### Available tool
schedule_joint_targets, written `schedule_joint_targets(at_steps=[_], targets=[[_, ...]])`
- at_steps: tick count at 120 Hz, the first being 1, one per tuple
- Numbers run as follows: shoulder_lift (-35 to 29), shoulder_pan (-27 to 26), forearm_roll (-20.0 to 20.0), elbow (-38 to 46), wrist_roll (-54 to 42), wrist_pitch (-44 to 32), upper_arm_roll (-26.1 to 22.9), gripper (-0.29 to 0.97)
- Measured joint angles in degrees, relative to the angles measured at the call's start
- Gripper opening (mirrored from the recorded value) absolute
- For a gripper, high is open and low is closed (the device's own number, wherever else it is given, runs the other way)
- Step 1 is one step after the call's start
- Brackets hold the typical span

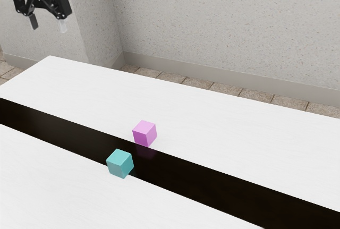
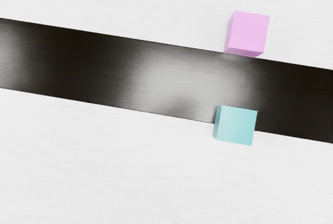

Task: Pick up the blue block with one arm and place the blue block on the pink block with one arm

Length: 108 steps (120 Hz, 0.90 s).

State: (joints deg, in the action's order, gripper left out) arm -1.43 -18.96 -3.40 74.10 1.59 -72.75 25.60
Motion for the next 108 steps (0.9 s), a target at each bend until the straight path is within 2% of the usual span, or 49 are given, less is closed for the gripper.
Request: schedule_joint_targets(at_steps=[18,33,61,74,108], targets=[[0.48,-2.01,-1.9,0.82,0.12,0.27,0.29,0.68],[0.35,-2.48,-2.52,7.86,1.18,-0.99,0.31,0.68],[-1.09,-0.94,-4.94,25.76,3.34,-13.39,0.05,0.68],[-1.25,-0.54,-5.78,30.91,4.05,-19.34,-0.08,0.68],[-1.43,-7.36,-7.33,40.34,5.53,-28.73,0.36,0.68]])
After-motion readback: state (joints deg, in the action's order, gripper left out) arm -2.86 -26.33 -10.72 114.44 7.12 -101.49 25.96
